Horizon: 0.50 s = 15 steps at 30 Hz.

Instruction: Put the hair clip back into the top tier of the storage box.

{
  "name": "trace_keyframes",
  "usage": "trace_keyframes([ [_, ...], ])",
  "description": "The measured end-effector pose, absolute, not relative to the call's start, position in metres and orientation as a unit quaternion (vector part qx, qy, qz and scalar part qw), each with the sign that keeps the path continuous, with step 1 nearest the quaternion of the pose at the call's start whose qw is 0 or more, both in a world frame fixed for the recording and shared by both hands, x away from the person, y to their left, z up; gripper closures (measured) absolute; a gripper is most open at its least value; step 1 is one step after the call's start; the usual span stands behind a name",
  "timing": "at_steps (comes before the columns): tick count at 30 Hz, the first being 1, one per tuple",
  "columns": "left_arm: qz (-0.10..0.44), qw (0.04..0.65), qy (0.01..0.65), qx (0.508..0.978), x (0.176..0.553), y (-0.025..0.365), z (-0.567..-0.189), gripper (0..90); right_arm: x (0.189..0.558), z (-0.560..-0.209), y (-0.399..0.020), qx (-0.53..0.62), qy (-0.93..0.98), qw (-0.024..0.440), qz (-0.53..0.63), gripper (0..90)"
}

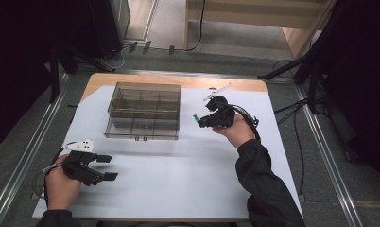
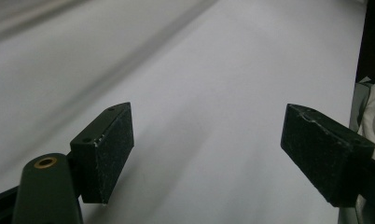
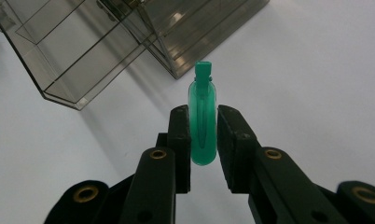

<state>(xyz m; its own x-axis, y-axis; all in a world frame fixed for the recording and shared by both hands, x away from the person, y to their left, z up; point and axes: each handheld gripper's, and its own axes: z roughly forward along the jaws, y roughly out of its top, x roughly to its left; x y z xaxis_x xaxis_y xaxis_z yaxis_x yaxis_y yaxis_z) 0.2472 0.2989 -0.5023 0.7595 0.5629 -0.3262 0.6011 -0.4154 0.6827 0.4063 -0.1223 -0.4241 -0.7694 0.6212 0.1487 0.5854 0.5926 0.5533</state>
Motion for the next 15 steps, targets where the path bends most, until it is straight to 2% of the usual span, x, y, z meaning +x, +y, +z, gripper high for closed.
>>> trace_keyframes([
  [15,-0.019,0.415,0.352,0.839,0.244,0.301,-0.502,18.1,0.398,-0.414,-0.105,0.313,0.896,0.027,0.314,77.4],
])
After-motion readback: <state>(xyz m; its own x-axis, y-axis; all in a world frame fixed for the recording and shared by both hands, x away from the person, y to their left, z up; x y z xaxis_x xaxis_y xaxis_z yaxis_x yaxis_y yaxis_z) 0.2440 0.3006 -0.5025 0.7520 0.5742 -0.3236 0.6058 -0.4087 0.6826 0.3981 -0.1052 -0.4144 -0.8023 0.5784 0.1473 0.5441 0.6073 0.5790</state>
